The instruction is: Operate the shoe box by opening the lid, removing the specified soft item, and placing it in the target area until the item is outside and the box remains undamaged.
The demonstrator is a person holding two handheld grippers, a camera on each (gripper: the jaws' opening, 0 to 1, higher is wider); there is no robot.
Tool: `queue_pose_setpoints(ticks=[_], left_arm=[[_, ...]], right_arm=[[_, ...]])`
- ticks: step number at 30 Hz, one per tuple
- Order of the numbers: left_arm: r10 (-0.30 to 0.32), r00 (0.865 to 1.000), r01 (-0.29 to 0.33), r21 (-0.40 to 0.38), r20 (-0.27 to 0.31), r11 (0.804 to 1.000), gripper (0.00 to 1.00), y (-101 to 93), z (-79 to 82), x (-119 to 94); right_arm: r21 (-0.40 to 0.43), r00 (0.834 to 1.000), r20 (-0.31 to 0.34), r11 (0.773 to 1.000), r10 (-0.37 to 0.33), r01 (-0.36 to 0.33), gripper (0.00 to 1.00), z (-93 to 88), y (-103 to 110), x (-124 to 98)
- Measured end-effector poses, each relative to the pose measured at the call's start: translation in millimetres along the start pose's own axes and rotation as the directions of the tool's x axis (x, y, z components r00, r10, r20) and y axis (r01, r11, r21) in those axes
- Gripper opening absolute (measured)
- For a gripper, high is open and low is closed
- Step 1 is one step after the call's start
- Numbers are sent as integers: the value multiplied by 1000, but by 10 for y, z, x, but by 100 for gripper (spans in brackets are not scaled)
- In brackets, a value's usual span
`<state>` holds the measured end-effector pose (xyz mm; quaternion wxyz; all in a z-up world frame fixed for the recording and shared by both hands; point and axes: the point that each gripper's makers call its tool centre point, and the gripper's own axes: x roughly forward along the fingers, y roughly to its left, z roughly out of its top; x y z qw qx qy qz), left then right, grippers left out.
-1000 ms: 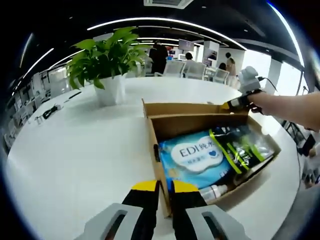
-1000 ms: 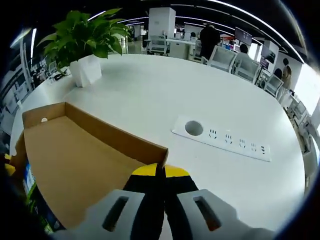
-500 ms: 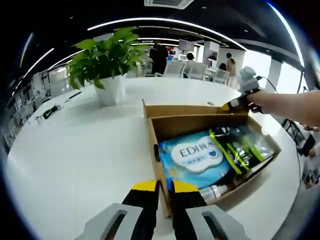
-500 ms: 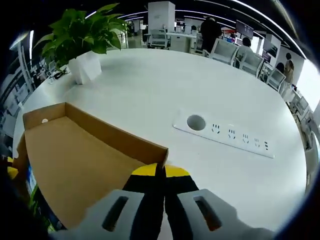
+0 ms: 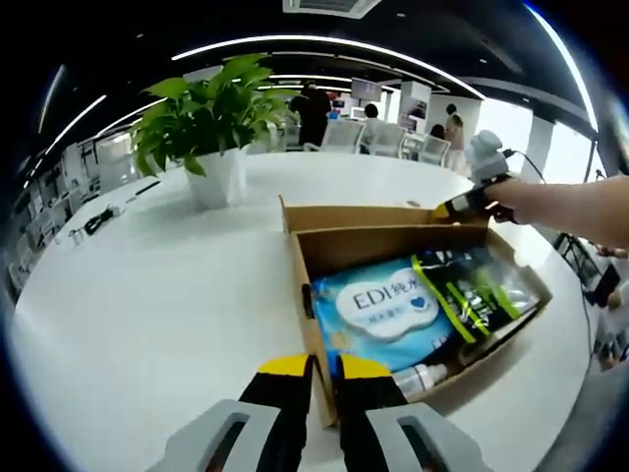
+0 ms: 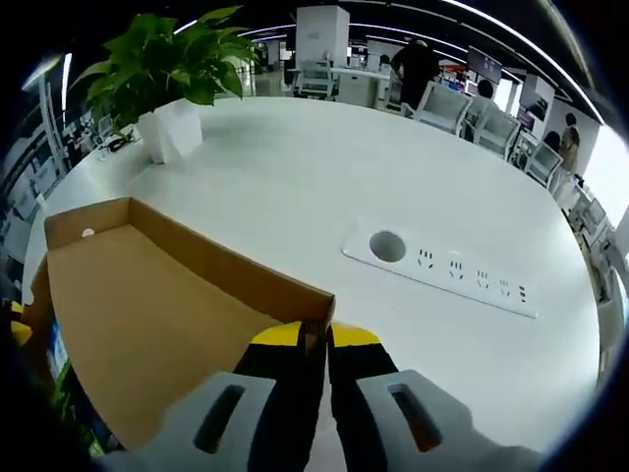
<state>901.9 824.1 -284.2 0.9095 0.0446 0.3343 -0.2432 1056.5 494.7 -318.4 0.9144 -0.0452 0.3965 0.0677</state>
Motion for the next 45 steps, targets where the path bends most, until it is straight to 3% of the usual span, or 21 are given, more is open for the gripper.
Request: queue_pose_setpoints(ticks=[9, 19, 31, 45], left_arm=[[-3, 1000, 3, 6, -3, 1000, 10, 1, 0, -3], [-5, 1000, 5, 22, -7, 1000, 10, -4, 3, 1], [-14, 1000, 14, 34, -12, 999, 10, 2, 10, 6], [-29, 1000, 29, 97, 8, 995, 19, 28, 108, -62]], right_arm=[[-12, 1000, 13, 1000, -18, 18, 17, 63, -59, 5], [-5, 999, 42, 1000, -19, 20, 23, 168, -103, -174], [-15, 998, 55, 1000, 28, -27, 42, 298, 51, -566], [-53, 991, 53, 992, 122, -119, 50, 77, 449, -1177]])
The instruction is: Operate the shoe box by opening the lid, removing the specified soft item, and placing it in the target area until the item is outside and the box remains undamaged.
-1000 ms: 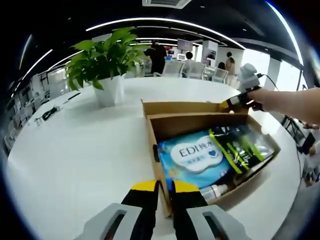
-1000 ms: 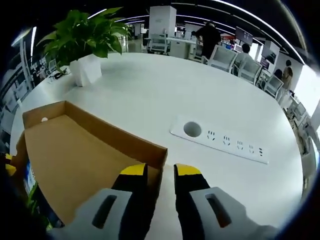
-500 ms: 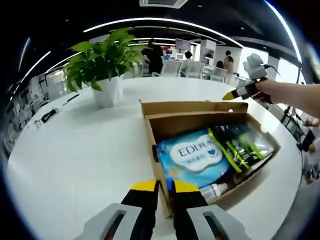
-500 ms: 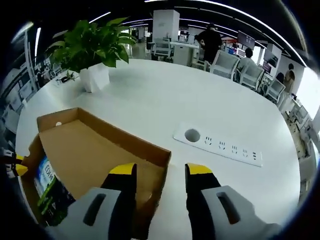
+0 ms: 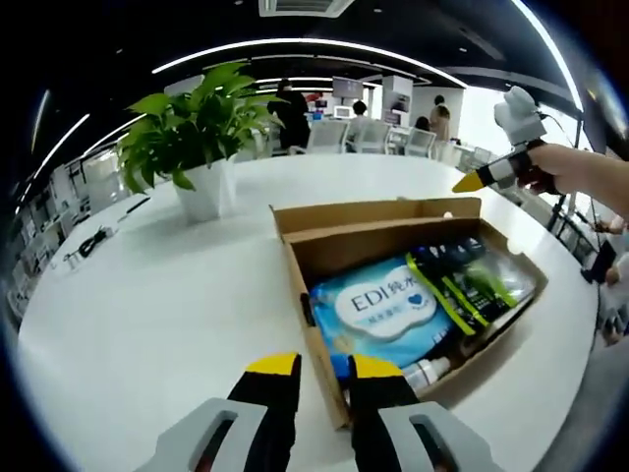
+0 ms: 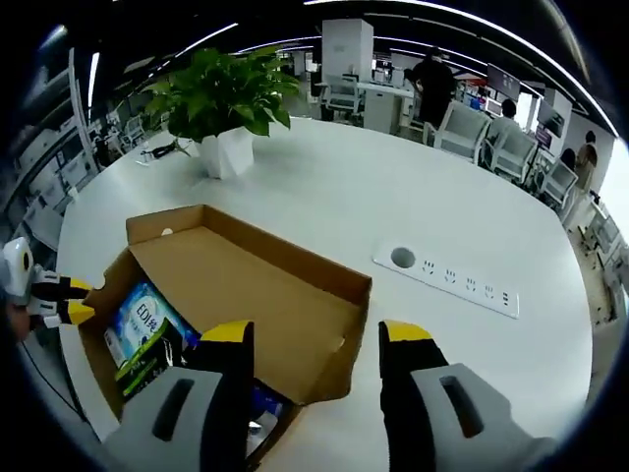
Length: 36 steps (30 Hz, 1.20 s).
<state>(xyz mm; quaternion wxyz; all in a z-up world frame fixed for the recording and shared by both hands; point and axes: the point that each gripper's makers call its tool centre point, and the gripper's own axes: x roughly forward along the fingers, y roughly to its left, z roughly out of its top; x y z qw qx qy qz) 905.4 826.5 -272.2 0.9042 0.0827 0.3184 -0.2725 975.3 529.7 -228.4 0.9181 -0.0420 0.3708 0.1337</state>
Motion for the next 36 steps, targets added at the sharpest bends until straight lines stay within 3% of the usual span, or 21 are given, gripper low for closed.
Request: queue_pose_setpoints(ticks=[10, 36], left_arm=[[-20, 1000, 20, 20, 12, 1000, 21, -72, 114, -169], [-118, 993, 116, 89, 14, 989, 31, -402, 264, -287]], right_arm=[[4, 1000, 0, 1000, 22, -22, 50, -161, 126, -234], [-12, 999, 26, 999, 37, -37, 51, -176, 373, -620]])
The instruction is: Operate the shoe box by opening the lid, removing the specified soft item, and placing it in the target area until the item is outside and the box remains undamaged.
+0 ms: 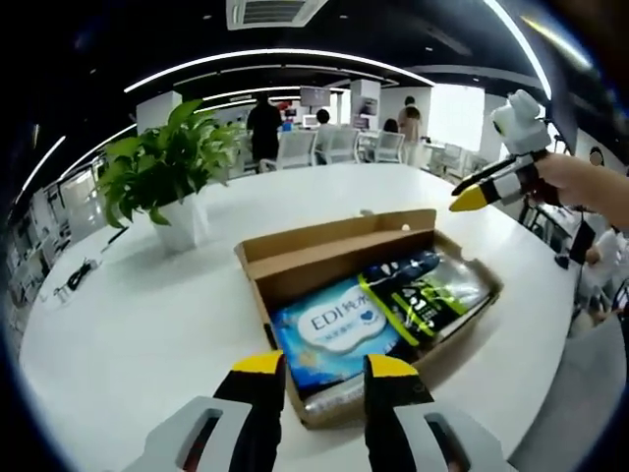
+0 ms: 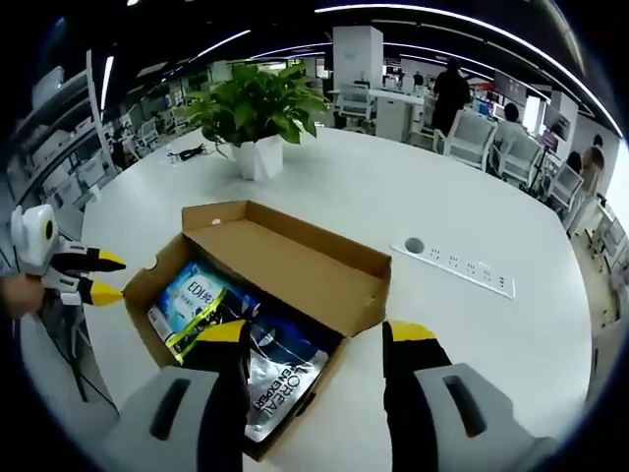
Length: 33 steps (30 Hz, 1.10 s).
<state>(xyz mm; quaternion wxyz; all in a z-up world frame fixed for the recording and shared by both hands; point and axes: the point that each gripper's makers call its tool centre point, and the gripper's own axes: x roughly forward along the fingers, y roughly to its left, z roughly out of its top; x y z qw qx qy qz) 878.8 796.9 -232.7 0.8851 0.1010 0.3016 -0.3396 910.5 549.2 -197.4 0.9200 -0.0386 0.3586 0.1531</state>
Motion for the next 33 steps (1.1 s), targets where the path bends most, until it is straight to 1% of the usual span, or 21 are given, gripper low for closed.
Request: queue_pose_setpoints(ticks=[3, 6, 8, 12, 16, 18, 22, 26, 29, 31, 33], left_arm=[[-25, 1000, 25, 13, -6, 1000, 32, -63, 8, 17], [-58, 998, 58, -9, -14, 998, 34, -135, 9, 42], [-67, 998, 67, -1, -16, 998, 34, -166, 18, 48], [-92, 996, 92, -29, -17, 995, 35, -218, 32, 70], [-110, 994, 110, -31, -20, 993, 36, -272, 62, 98], [-127, 992, 126, -52, -18, 991, 37, -317, 80, 110], [-139, 990, 138, -27, -23, 990, 37, -357, 116, 165], [-173, 984, 172, -19, -34, 985, 37, -445, 138, 234], [-201, 978, 201, -16, -54, 980, 38, -525, 126, 283], [-209, 975, 210, 3, -68, 978, 38, -534, 99, 338], [-218, 973, 219, 0, -76, 976, 38, -528, 99, 372]], right_arm=[[-4, 1000, -2, 1000, 4, -4, 51, -3, 14, 4], [-7, 1000, -5, 1000, 10, -10, 51, -16, 48, -5], [-11, 1000, -9, 1000, 15, -15, 51, -26, 63, -7], [-17, 1000, -15, 1000, 19, -20, 50, -39, 71, -7], [-18, 999, -22, 999, 26, -26, 50, -74, 83, -1], [-21, 999, -26, 999, 29, -29, 50, -100, 95, -12], [-23, 999, -31, 999, 34, -35, 50, -126, 81, 15], [-22, 999, -36, 999, 36, -37, 49, -177, 88, 11], [-22, 998, -45, 999, 40, -41, 49, -229, 101, 4], [-16, 998, -50, 999, 42, -43, 49, -264, 104, -4], [-14, 998, -53, 999, 41, -42, 48, -289, 99, -3]])
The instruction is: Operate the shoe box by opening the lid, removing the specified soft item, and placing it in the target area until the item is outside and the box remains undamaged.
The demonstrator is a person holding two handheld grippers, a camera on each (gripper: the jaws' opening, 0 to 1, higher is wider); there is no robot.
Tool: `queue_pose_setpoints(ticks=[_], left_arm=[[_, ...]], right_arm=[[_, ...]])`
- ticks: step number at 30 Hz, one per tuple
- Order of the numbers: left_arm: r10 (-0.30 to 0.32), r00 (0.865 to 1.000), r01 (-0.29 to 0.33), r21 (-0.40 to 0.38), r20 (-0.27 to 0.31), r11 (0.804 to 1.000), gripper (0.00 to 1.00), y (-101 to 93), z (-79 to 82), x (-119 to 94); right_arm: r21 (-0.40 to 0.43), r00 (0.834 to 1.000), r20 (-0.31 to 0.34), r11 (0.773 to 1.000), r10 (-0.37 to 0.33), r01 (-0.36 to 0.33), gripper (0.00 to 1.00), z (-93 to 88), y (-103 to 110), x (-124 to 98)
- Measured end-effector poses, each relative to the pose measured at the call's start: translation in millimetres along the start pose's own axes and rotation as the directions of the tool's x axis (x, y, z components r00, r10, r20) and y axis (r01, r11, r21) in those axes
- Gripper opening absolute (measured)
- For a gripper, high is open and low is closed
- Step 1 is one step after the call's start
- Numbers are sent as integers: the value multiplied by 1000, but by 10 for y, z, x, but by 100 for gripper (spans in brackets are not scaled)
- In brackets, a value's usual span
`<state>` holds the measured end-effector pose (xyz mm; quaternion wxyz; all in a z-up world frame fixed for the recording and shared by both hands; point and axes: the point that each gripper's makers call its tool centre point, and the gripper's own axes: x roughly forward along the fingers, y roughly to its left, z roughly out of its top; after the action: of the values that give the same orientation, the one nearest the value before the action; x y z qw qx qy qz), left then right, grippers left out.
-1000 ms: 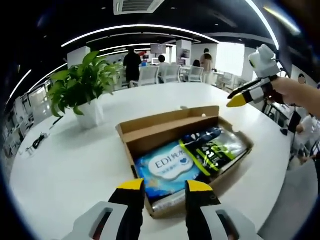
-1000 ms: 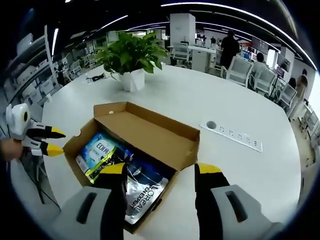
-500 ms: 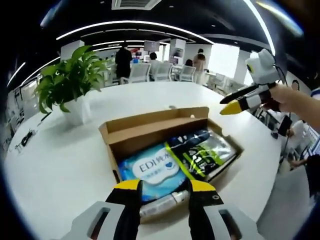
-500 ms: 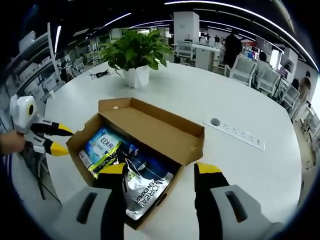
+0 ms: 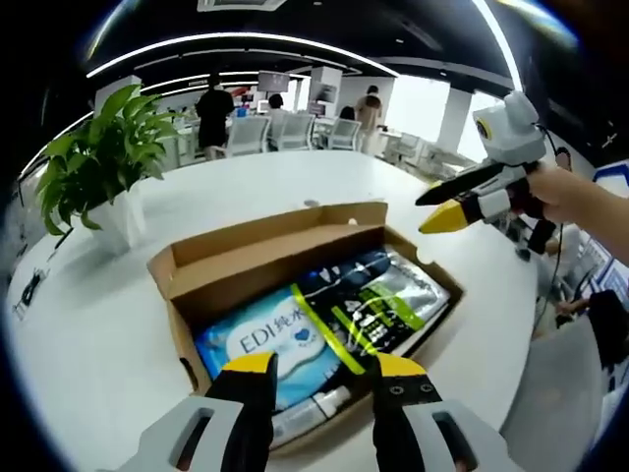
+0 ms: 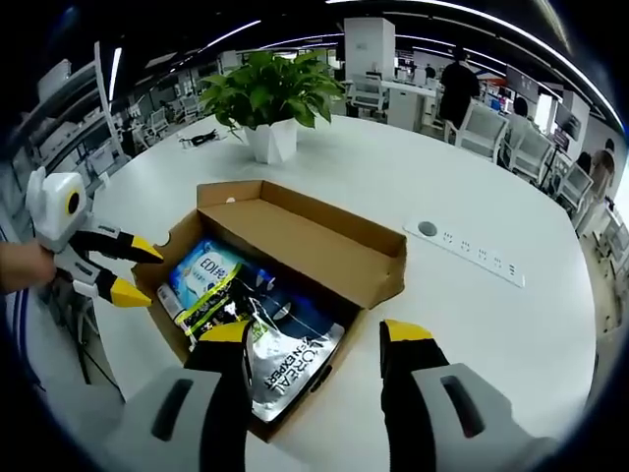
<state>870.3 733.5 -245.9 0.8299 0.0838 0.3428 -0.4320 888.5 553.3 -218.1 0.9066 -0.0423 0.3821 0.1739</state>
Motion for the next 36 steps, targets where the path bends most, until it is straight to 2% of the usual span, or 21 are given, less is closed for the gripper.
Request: queue_pose_setpoints(ticks=[4, 7, 11, 15, 20, 29, 36], left_arm=[[-7, 1000, 7, -6, -1, 1000, 38, -17, 10, 42], [-21, 1000, 21, -38, -1, 999, 38, -11, 23, 73], [-66, 998, 67, -147, 10, 987, 37, -28, 58, 128], [-62, 998, 62, -133, 1, 989, 37, 22, 69, 192], [-96, 995, 93, -156, -17, 983, 37, -20, 53, 275], [-158, 987, 145, -260, -30, 955, 36, -23, 15, 459], [-182, 983, 169, -322, -12, 932, 34, -74, 41, 529]], right_arm=[[9, 1000, -6, 1000, -1, 1, 48, -52, -9, -5], [11, 1000, -9, 1000, -2, 2, 48, -69, -19, -1], [21, 1000, -7, 1000, -4, 4, 48, -89, -17, -17], [23, 1000, -8, 1000, -6, 6, 48, -100, -33, -28], [28, 1000, -11, 1000, -9, 9, 47, -146, -47, -29], [40, 1000, -18, 999, -5, 6, 46, -219, -24, -47], [50, 1000, -22, 999, -9, 10, 46, -266, -67, -24]])
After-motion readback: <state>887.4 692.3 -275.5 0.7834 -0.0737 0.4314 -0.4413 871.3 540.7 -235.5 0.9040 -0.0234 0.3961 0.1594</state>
